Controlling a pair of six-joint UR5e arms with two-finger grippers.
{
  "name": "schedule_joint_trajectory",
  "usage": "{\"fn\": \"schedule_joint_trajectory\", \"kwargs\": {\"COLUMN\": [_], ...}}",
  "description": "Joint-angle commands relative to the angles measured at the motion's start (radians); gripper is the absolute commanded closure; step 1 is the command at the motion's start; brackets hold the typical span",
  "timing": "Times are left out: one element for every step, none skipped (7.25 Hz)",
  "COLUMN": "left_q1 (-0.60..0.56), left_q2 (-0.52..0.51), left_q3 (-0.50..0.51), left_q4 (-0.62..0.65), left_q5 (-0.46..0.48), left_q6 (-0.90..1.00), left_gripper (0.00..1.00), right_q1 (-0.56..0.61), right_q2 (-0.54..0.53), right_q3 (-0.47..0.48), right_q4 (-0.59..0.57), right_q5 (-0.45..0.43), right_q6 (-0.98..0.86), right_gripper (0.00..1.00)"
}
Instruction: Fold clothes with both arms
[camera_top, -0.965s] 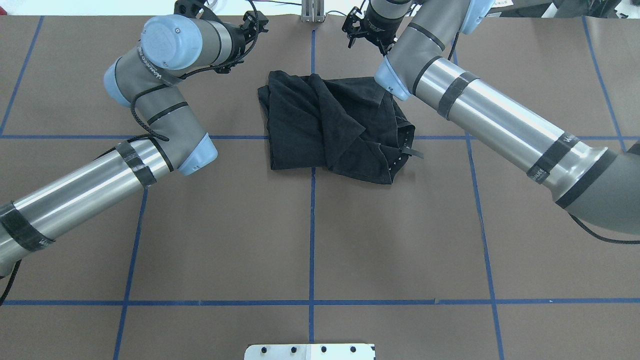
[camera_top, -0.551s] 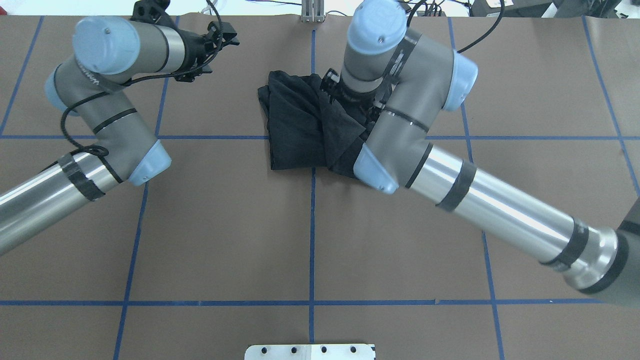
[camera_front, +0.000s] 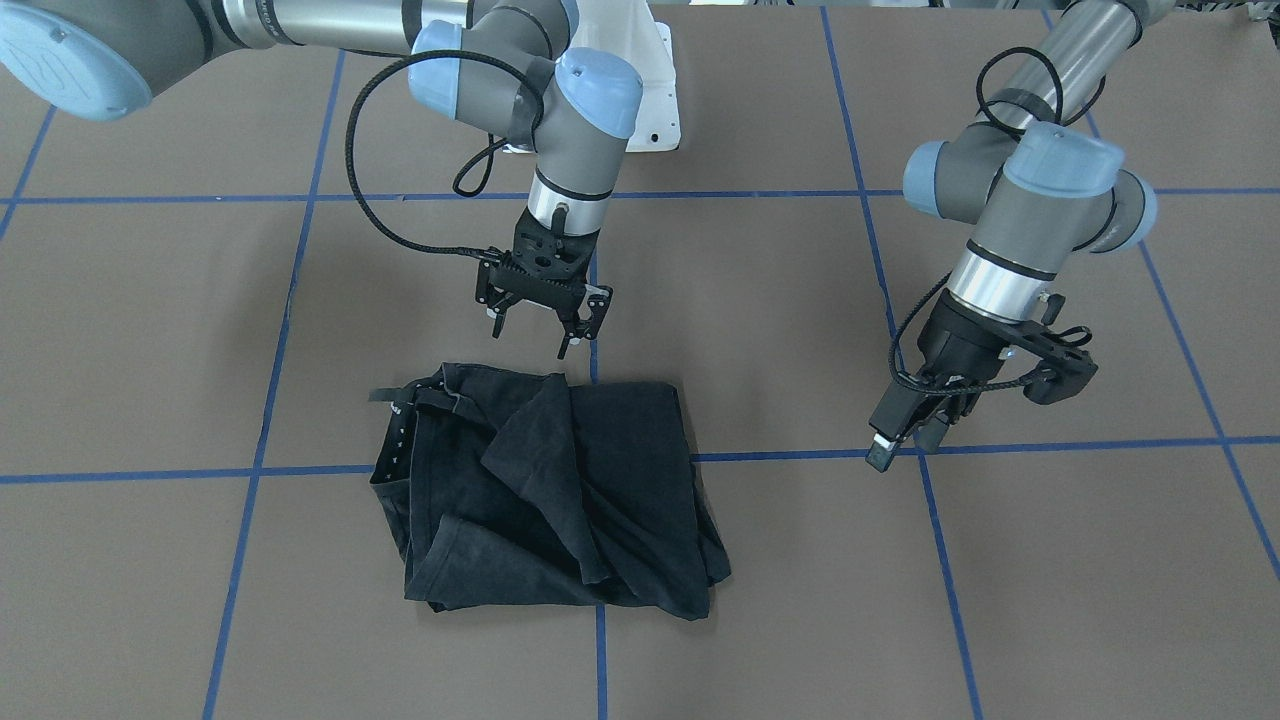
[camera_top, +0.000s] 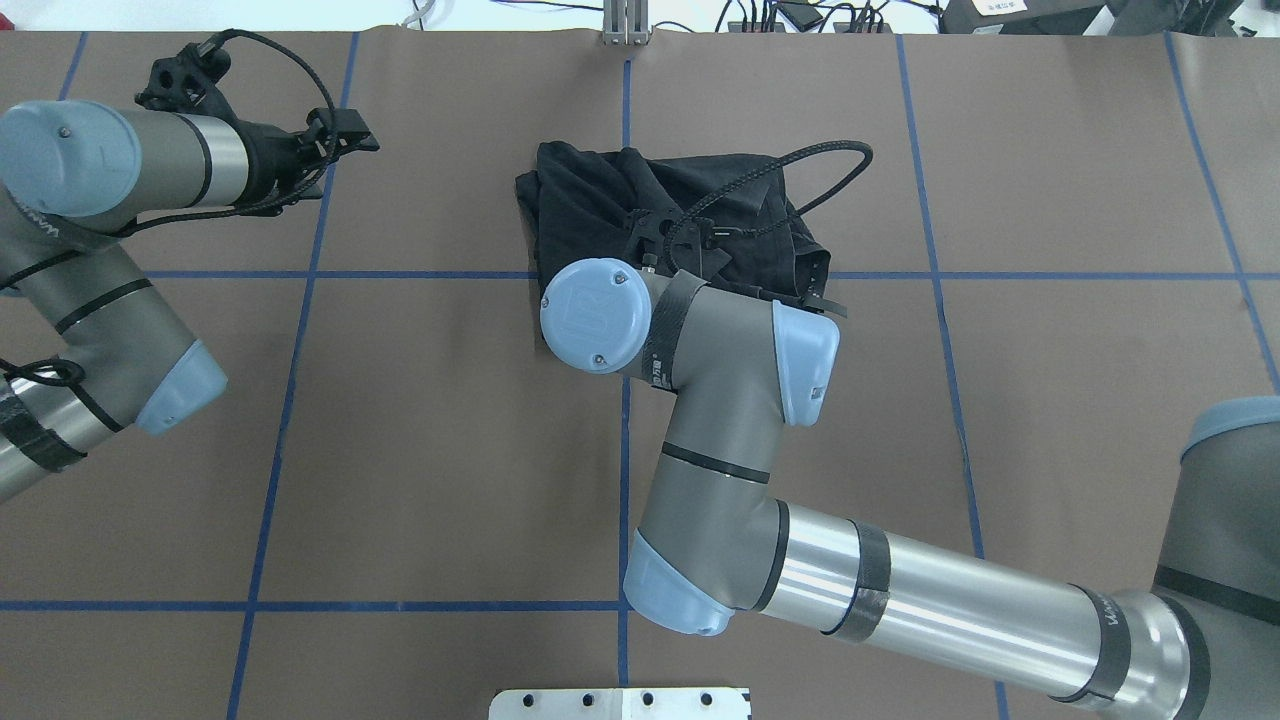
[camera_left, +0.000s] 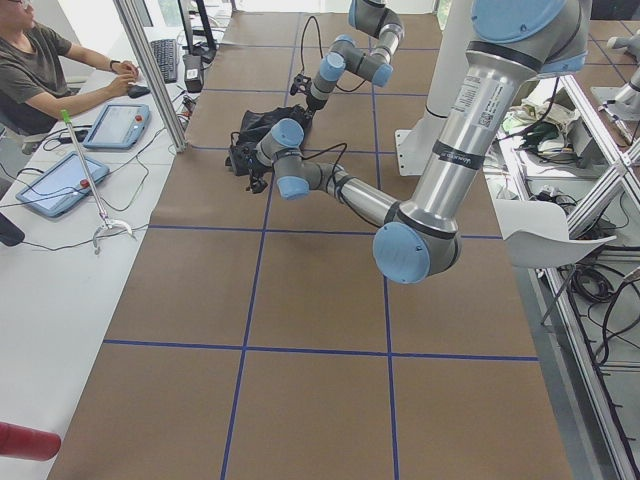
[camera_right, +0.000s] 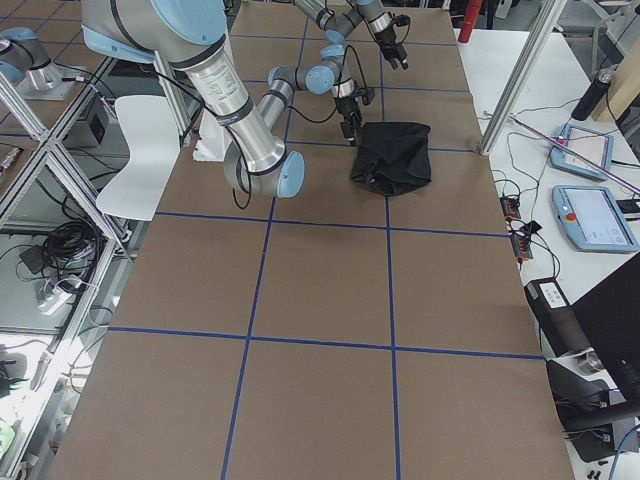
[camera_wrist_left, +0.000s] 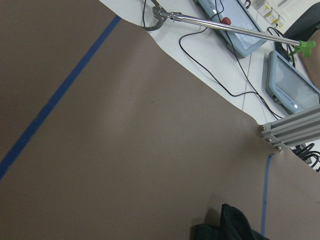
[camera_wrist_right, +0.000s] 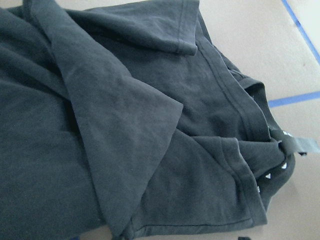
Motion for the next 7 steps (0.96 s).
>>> {"fn": "schedule_joint_trajectory", "kwargs": {"left_q1": [0.001,0.001,0.001,0.002,0.002,0.002,0.002], "left_q2": [0.091,0.102,0.104,0.108,0.108,0.108,0.108], "left_q3": [-0.076,-0.1,-0.102,-0.102,-0.102,-0.104,-0.104], "left_q4": [-0.002,0.003,0.003,0.003,0.003,0.003,0.004], "left_q5": [-0.002,0.0,0.0,0.0,0.0,0.0,0.0], "left_q6": [0.004,0.002,0.002,0.002,0.002,0.002,0.002], "left_gripper": [0.0,0.0,0.0,0.0,0.0,0.0,0.0], "right_q1": [-0.004,0.005,0.005,0.011,0.016,0.013,0.013], "right_q2": [0.024,0.045,0.045,0.048,0.051,0.051,0.053], "right_q3": [-0.031,-0.093,-0.121,-0.132,-0.142,-0.158,-0.175], "right_q4": [0.011,0.083,0.117,0.12,0.119,0.12,0.141], "right_q5": [-0.05,-0.05,-0.05,-0.05,-0.05,-0.049,-0.049], "right_q6": [-0.371,-0.464,-0.476,-0.485,-0.524,-0.523,-0.525], "right_gripper": [0.22,0.22,0.23,0.24,0.27,0.29,0.3]}}
